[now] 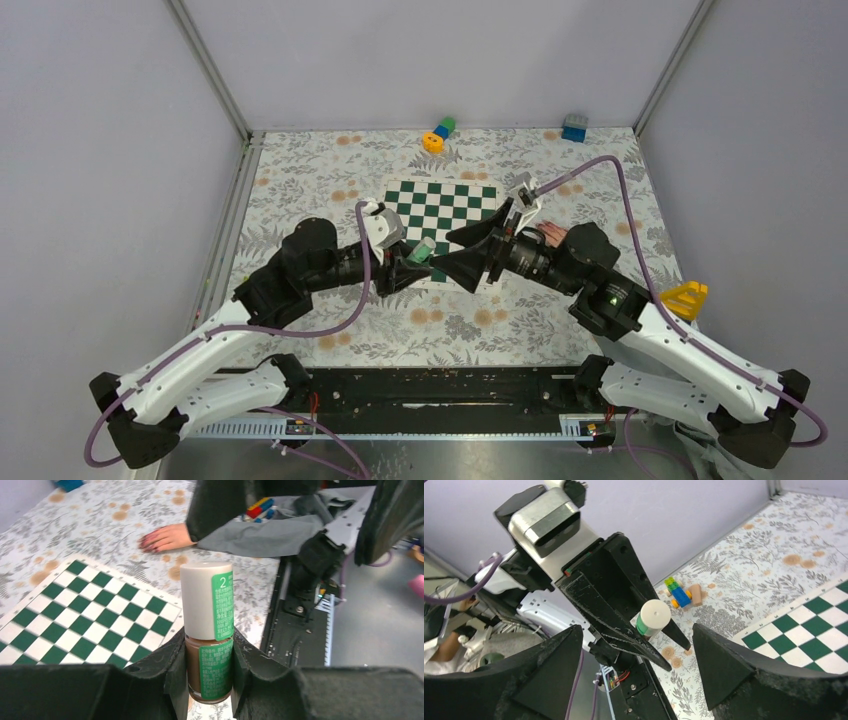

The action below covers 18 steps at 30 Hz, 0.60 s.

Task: Paint the nails
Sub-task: Unscrew the nail polish bottle.

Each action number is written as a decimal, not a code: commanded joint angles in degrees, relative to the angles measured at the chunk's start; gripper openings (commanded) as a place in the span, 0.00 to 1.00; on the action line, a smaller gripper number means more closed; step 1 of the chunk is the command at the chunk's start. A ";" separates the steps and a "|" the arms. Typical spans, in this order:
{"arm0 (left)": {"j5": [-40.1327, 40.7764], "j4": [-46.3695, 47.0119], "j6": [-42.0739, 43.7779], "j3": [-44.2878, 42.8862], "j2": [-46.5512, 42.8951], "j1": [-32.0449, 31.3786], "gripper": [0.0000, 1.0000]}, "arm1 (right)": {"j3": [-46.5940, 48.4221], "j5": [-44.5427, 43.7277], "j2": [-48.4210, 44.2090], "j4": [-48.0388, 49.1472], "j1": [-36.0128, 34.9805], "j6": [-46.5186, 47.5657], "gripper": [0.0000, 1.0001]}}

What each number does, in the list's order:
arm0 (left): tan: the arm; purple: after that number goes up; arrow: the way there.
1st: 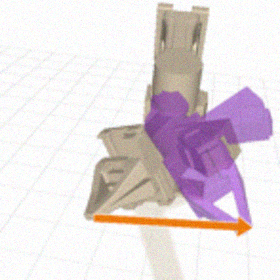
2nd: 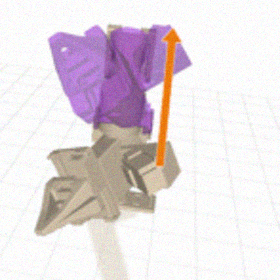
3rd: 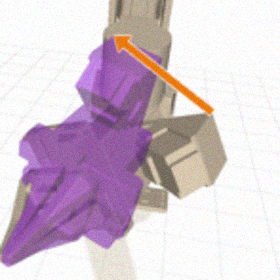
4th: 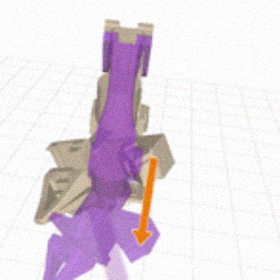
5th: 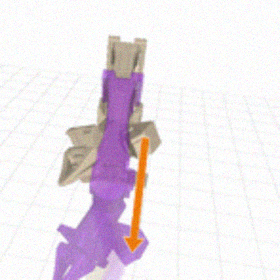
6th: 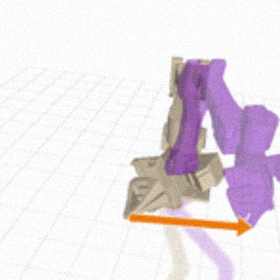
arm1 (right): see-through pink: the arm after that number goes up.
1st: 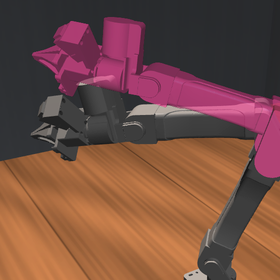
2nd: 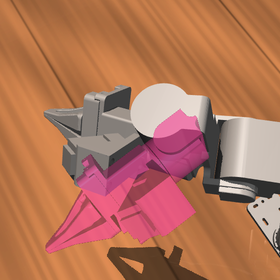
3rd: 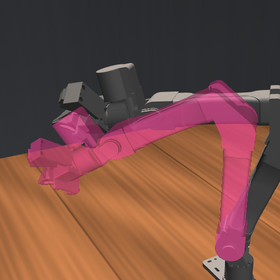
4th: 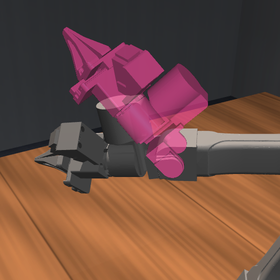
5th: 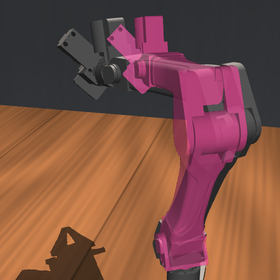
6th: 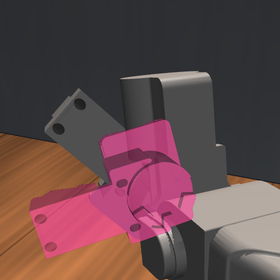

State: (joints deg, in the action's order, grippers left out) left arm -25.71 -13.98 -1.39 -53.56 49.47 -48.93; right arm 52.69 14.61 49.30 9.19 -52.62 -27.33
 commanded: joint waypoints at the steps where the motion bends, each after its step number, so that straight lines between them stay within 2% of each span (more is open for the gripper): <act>1: 10.98 0.57 0.95 -2.51 0.39 -0.43 0.00 | 0.11 -6.13 1.53 0.05 -0.30 -4.15 0.85; 10: 13.90 -0.04 0.95 -2.64 0.89 -0.62 0.00 | 2.38 -4.34 5.08 1.34 -0.29 -7.11 0.71; 18: 13.76 -0.16 0.95 -2.69 1.11 -0.75 0.00 | 3.70 -3.80 7.44 2.18 -0.29 -8.13 0.65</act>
State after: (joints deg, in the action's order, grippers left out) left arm -13.21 -16.43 -1.26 -53.63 50.48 -49.28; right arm 53.41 11.09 56.34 8.49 -52.62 -34.41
